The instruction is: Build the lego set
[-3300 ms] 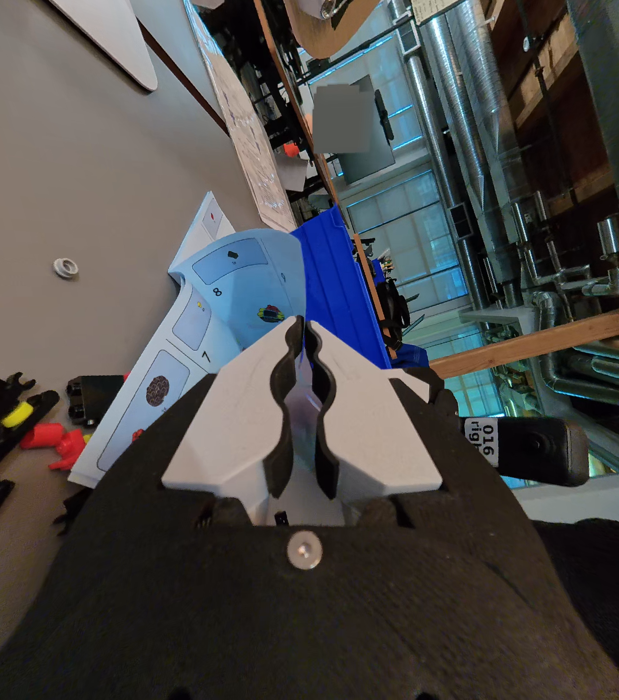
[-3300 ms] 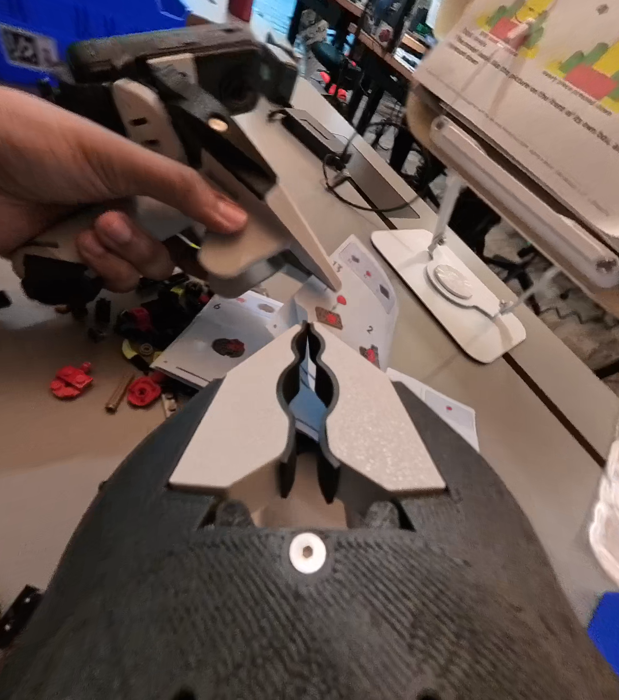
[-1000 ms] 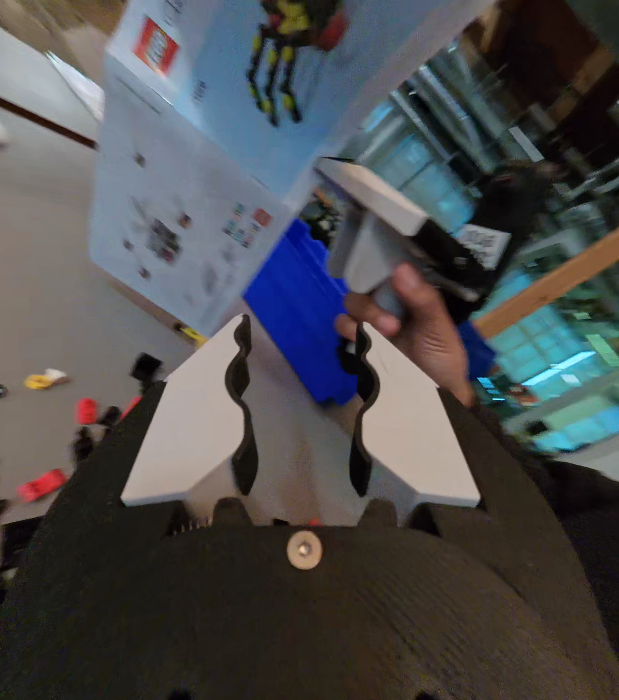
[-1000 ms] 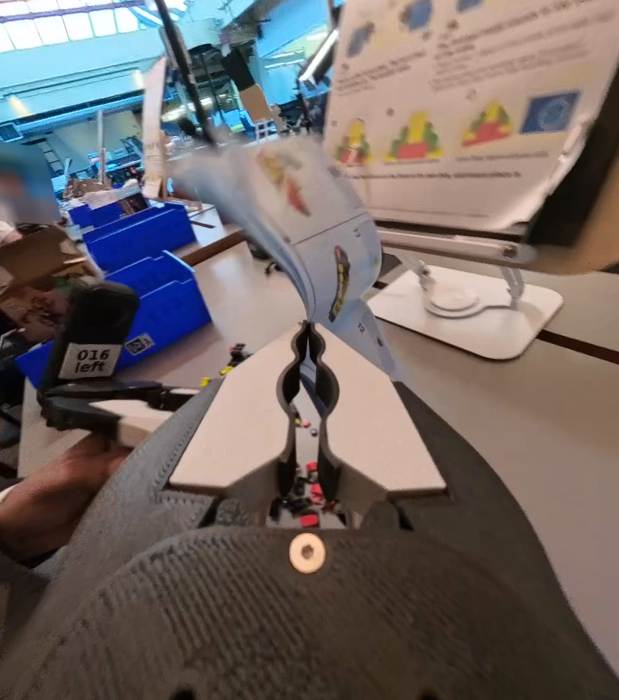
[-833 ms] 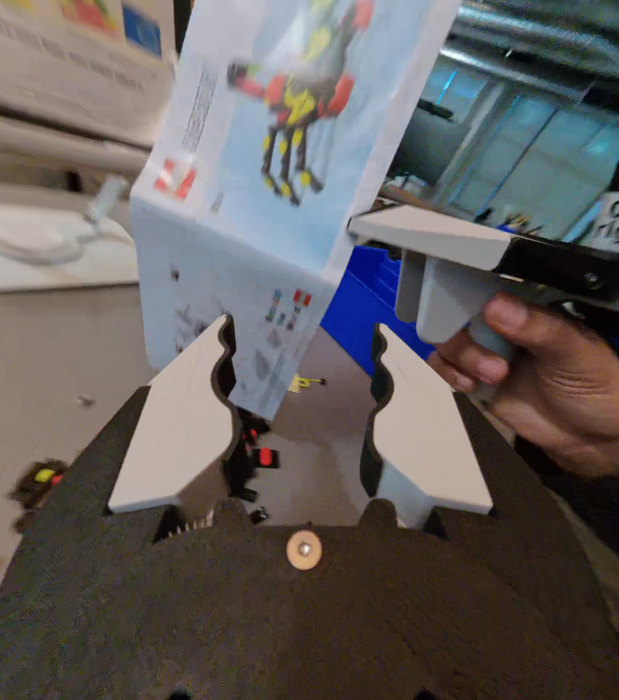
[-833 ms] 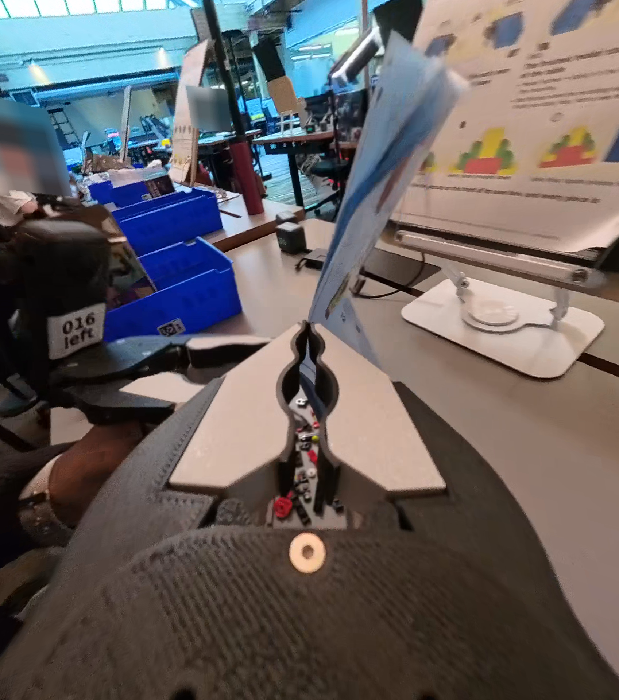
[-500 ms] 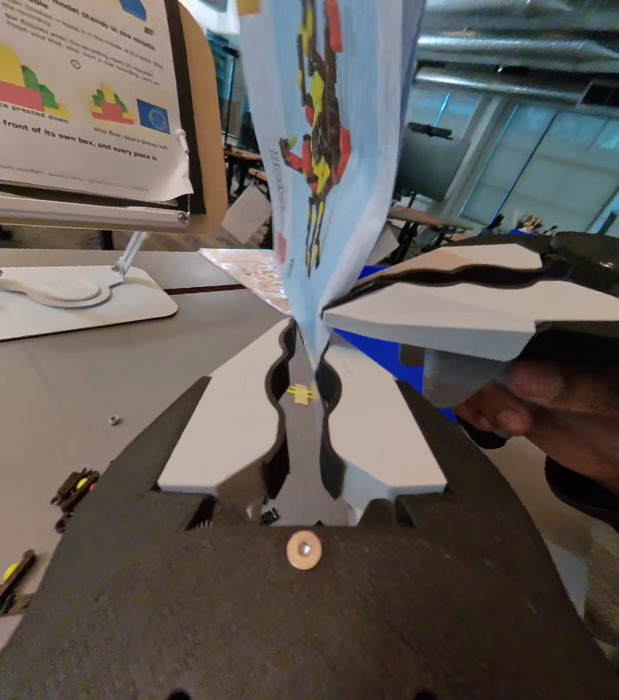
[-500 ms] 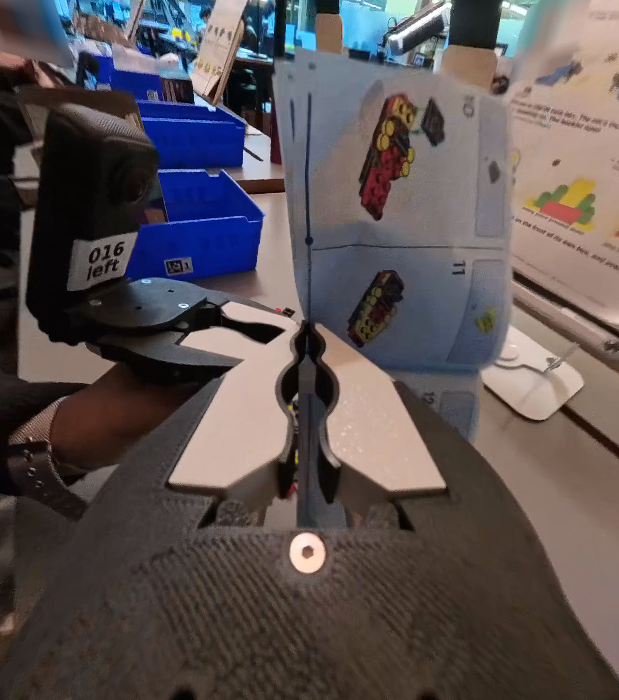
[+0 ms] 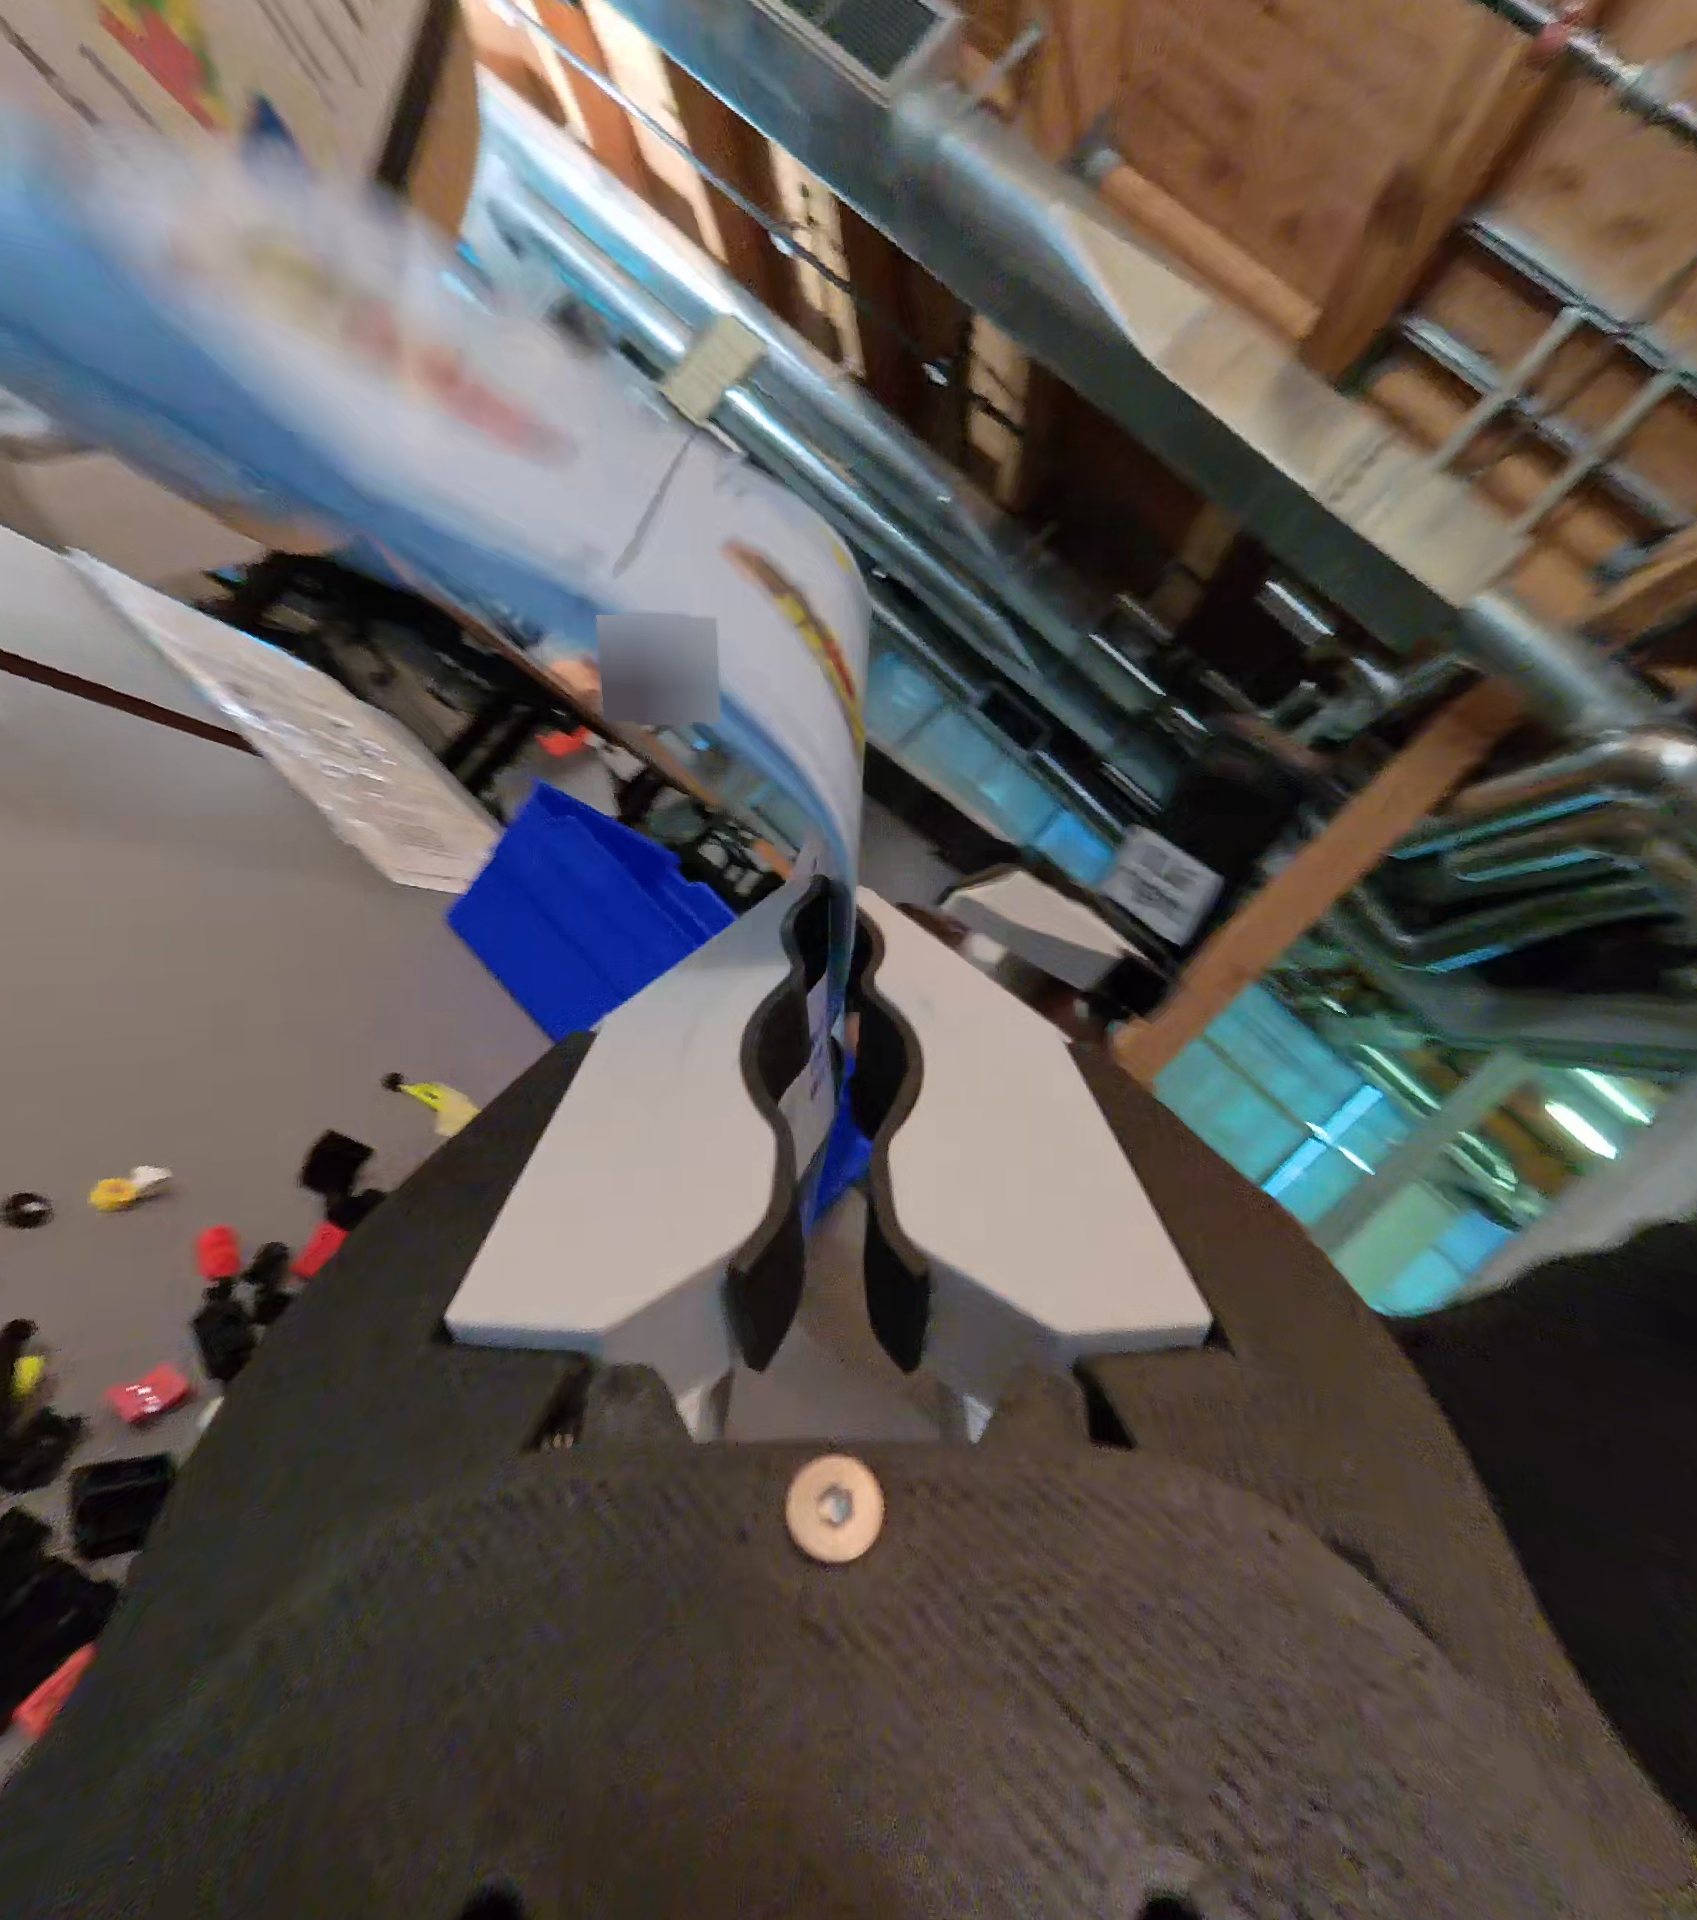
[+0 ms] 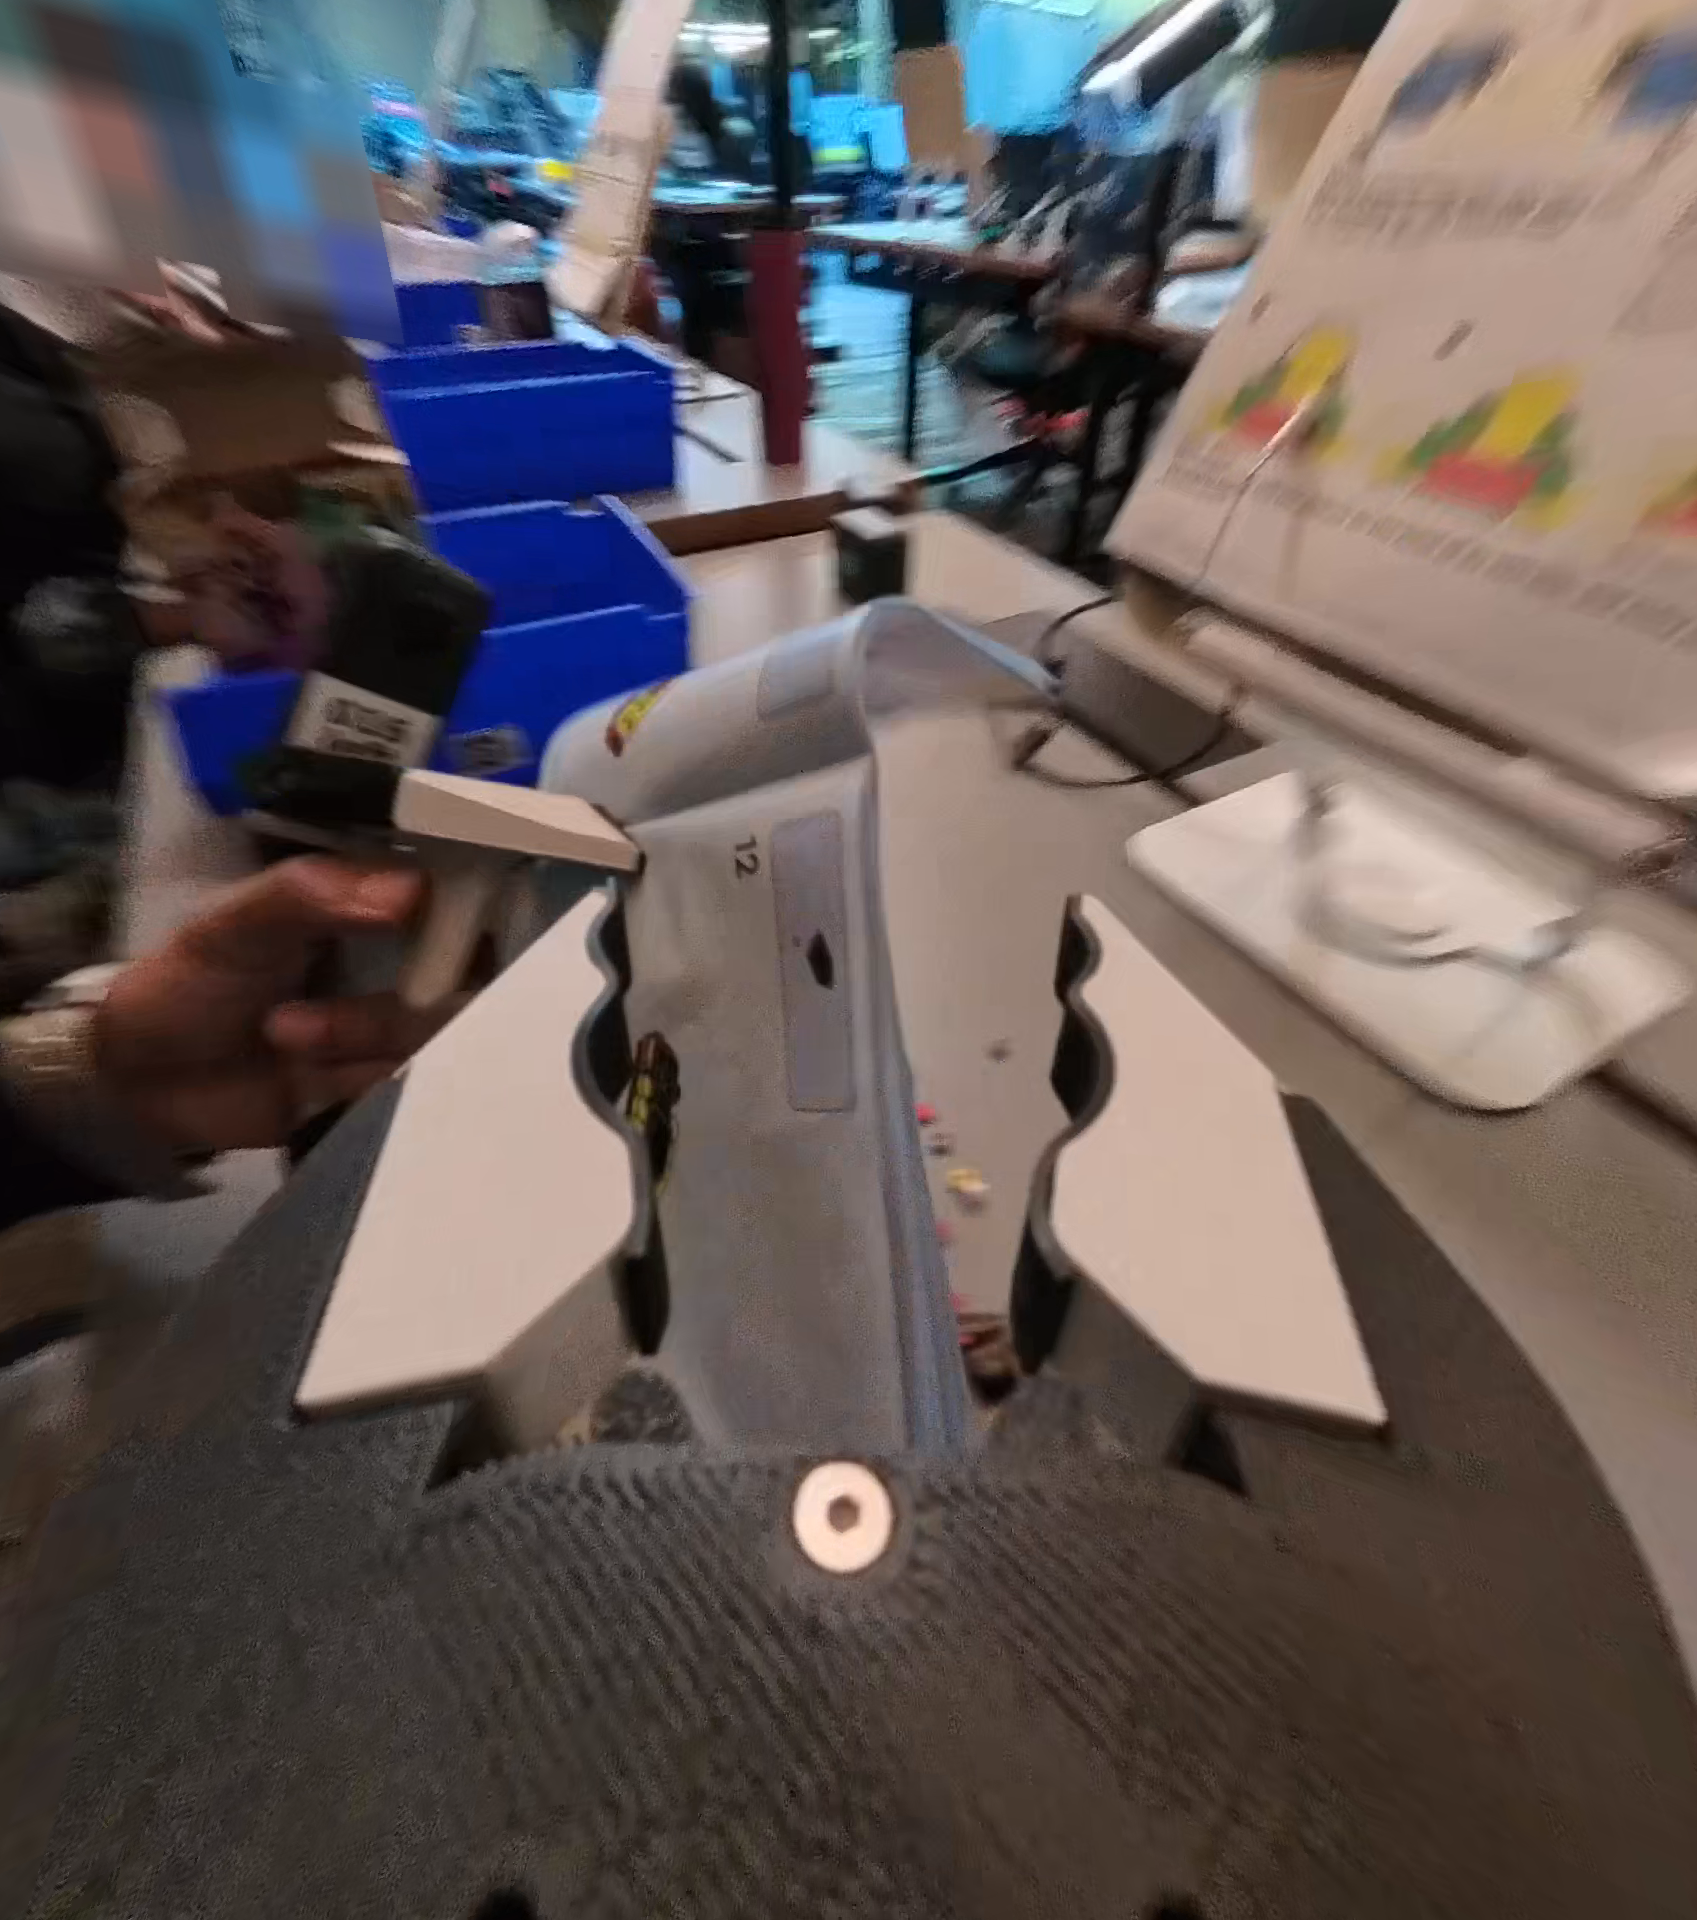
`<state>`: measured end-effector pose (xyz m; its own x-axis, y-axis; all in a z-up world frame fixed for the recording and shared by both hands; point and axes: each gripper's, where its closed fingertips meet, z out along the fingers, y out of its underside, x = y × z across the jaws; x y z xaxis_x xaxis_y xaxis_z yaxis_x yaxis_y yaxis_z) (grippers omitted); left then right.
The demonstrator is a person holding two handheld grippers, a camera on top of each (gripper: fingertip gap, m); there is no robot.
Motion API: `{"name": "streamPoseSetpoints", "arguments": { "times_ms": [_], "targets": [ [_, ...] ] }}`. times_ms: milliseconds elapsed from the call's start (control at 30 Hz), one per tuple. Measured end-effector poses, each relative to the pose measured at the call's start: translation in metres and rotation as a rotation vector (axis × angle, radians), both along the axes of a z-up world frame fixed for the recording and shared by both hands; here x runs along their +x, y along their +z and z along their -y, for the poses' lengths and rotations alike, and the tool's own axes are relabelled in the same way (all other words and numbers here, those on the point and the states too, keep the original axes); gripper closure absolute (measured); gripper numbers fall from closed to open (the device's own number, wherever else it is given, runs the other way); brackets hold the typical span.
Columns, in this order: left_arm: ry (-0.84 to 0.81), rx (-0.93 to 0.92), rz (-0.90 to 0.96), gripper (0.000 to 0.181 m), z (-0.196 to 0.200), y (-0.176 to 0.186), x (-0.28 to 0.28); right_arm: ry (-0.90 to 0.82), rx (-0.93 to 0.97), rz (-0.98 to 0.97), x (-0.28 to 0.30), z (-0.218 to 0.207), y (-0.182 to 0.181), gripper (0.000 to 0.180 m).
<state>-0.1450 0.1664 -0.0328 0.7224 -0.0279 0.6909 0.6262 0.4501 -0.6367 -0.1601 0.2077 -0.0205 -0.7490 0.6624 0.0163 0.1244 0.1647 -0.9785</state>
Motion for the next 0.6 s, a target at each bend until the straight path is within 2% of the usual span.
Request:
{"name": "streamPoseSetpoints", "arguments": {
  "times_ms": [100,133,167,233,333,400,433,467,600],
  "targets": [
    [-0.113,0.037,-0.021,0.181,-0.001,0.002,0.013,0.270,-0.234,0.260,0.019,0.015,-0.004,0.115],
    [-0.137,0.041,-0.022,0.181,-0.002,0.002,0.016,0.354,-0.294,0.333,0.027,0.019,-0.003,0.139],
    [-0.147,0.039,-0.019,0.181,-0.002,0.000,0.017,0.427,-0.320,0.386,0.034,0.021,-0.005,0.177],
    [-0.147,0.029,-0.009,0.181,-0.001,-0.005,0.017,0.441,-0.287,0.425,0.034,0.021,-0.016,0.180],
    [-0.105,0.005,-0.003,0.158,0.005,-0.010,0.008,0.458,-0.151,0.463,0.041,0.022,-0.036,0.180],
    [-0.093,0.027,0.011,0.156,0.012,-0.009,0.003,0.498,-0.089,0.528,0.051,0.024,-0.048,0.180],
    [-0.080,0.036,0.027,0.164,0.016,-0.009,-0.001,0.504,-0.066,0.562,0.053,0.024,-0.054,0.180],
    [-0.054,0.039,0.044,0.179,0.020,-0.011,-0.006,0.502,-0.037,0.595,0.054,0.022,-0.060,0.180],
    [0.085,-0.070,0.071,0.181,0.024,-0.030,-0.025,0.389,0.094,0.652,0.025,0.004,-0.068,0.180]
  ]
}}
